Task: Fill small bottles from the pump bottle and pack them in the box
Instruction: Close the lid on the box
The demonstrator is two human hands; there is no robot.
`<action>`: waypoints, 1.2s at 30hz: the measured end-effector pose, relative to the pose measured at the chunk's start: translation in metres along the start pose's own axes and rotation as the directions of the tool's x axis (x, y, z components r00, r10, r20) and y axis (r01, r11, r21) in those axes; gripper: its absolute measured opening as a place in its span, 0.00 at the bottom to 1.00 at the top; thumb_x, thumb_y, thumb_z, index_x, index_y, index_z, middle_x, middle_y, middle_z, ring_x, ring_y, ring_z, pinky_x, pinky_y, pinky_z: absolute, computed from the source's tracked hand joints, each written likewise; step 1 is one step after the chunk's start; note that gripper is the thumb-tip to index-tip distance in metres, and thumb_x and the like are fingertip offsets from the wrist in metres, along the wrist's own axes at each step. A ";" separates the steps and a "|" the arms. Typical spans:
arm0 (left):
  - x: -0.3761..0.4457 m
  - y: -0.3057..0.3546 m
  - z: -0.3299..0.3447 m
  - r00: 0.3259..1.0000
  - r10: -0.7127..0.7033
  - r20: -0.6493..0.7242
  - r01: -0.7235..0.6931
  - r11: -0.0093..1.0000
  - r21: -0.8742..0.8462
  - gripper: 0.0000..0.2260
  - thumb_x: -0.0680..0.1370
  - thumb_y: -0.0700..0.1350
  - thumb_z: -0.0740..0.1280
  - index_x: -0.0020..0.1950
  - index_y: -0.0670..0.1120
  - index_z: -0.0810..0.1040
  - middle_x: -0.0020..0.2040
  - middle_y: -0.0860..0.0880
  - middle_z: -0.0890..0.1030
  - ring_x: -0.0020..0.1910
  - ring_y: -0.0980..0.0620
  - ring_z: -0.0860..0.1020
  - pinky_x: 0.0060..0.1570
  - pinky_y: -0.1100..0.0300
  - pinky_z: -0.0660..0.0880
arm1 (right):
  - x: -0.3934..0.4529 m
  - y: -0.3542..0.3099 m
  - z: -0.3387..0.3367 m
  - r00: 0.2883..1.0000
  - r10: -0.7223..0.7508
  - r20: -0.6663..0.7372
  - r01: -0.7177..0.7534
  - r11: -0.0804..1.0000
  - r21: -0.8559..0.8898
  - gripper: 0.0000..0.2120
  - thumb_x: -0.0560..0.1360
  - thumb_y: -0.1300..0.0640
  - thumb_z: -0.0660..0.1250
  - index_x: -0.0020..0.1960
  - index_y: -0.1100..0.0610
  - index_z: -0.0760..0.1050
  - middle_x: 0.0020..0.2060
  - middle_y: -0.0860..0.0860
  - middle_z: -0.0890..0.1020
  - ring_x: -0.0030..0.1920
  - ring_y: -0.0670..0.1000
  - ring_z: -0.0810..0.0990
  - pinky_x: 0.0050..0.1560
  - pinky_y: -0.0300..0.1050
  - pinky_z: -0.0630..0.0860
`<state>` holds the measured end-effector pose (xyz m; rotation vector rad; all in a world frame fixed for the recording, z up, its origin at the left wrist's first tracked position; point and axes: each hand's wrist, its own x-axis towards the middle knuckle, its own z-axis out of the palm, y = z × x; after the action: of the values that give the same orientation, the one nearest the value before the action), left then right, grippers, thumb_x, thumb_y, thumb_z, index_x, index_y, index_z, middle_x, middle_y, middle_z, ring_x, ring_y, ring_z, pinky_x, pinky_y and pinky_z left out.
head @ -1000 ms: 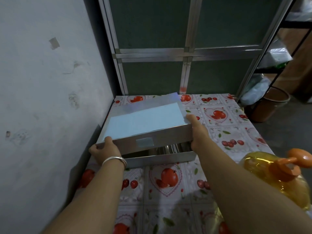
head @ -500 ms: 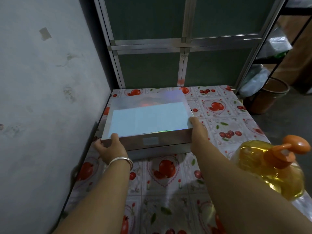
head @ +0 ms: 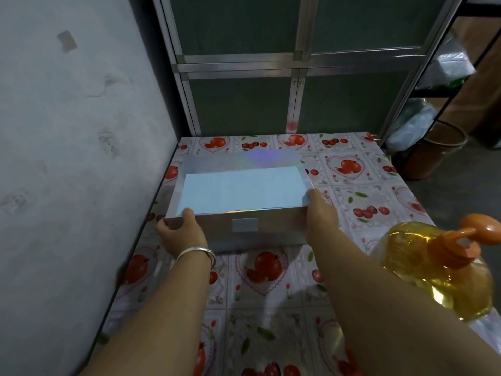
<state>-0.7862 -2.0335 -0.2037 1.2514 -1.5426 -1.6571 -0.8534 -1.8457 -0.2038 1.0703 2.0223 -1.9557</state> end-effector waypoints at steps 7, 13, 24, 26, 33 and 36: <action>0.002 -0.007 -0.005 0.999 -0.032 -0.021 0.033 0.997 0.074 0.20 0.76 0.46 0.64 0.65 0.38 0.69 0.62 0.39 0.75 0.58 0.40 0.74 0.46 0.56 0.68 | 0.006 0.016 -0.002 0.999 0.046 -0.007 -0.047 0.999 -0.028 0.32 0.73 0.40 0.63 0.66 0.64 0.67 0.57 0.59 0.73 0.58 0.58 0.74 0.60 0.54 0.74; 0.013 -0.008 0.004 1.000 -0.013 -0.028 0.015 0.996 0.092 0.20 0.76 0.47 0.64 0.64 0.38 0.68 0.61 0.38 0.75 0.57 0.40 0.75 0.47 0.57 0.69 | 0.015 0.015 0.001 0.999 0.038 0.003 -0.038 0.996 -0.085 0.32 0.72 0.40 0.63 0.65 0.64 0.68 0.54 0.59 0.73 0.57 0.59 0.75 0.59 0.56 0.75; 0.033 -0.012 0.013 0.999 -0.033 -0.005 0.033 0.988 0.152 0.23 0.76 0.47 0.63 0.68 0.39 0.64 0.64 0.37 0.73 0.60 0.39 0.74 0.55 0.51 0.71 | 0.032 0.017 0.012 0.995 0.086 0.049 -0.085 0.996 -0.032 0.37 0.62 0.39 0.68 0.63 0.61 0.69 0.55 0.57 0.75 0.54 0.58 0.77 0.55 0.56 0.78; 0.037 -0.014 0.014 0.999 -0.049 -0.005 0.049 0.990 0.134 0.22 0.76 0.46 0.64 0.67 0.39 0.65 0.63 0.37 0.73 0.59 0.39 0.74 0.56 0.51 0.71 | 0.035 0.018 0.014 0.996 0.070 0.045 -0.068 0.996 -0.054 0.34 0.63 0.38 0.67 0.59 0.60 0.69 0.55 0.57 0.76 0.54 0.58 0.77 0.56 0.56 0.77; 0.043 -0.013 0.024 0.987 -0.156 -0.024 0.158 0.985 0.077 0.27 0.76 0.51 0.65 0.69 0.38 0.63 0.65 0.39 0.71 0.62 0.39 0.72 0.57 0.50 0.70 | 0.036 0.016 0.033 0.998 0.041 0.037 -0.038 0.996 -0.079 0.28 0.68 0.38 0.65 0.55 0.60 0.69 0.53 0.58 0.76 0.55 0.59 0.76 0.57 0.57 0.76; 0.049 -0.020 0.033 0.959 -0.284 -0.006 0.284 0.955 0.086 0.32 0.73 0.57 0.65 0.69 0.38 0.63 0.66 0.38 0.71 0.62 0.38 0.72 0.62 0.46 0.70 | 0.039 0.015 0.045 0.995 0.074 0.063 -0.072 0.997 -0.029 0.37 0.65 0.38 0.67 0.63 0.64 0.70 0.58 0.59 0.76 0.56 0.60 0.77 0.57 0.57 0.77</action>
<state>-0.8318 -2.0570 -0.2385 1.5772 -1.5068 -1.7855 -0.8908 -1.8731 -0.2442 1.0462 1.9427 -1.8974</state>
